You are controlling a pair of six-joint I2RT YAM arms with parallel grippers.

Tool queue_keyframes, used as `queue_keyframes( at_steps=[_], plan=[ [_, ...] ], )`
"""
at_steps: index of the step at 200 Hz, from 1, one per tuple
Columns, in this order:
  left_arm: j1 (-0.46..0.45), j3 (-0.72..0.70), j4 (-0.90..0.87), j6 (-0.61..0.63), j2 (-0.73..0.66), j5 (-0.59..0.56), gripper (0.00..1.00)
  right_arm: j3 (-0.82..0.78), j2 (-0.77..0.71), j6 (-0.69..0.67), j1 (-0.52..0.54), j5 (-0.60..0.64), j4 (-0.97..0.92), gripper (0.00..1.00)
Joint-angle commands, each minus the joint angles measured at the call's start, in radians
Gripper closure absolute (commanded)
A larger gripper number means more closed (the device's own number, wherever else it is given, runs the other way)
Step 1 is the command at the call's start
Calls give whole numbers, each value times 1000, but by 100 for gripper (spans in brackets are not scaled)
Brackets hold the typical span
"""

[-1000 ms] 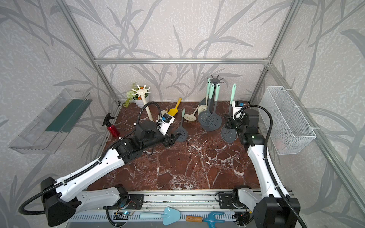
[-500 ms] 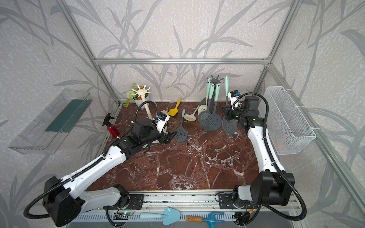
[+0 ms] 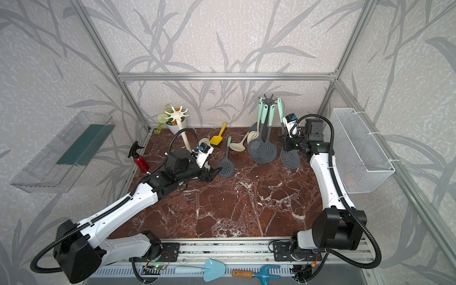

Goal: Hang the skimmer on the kitchen utensil rack
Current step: Hang the skimmer on the rack.

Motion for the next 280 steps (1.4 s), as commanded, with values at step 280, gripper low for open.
queue_keyframes(
  at_steps=[280],
  plan=[
    [4, -19, 9, 18, -27, 38, 16, 79, 129, -48, -1, -45, -102, 95]
  ],
)
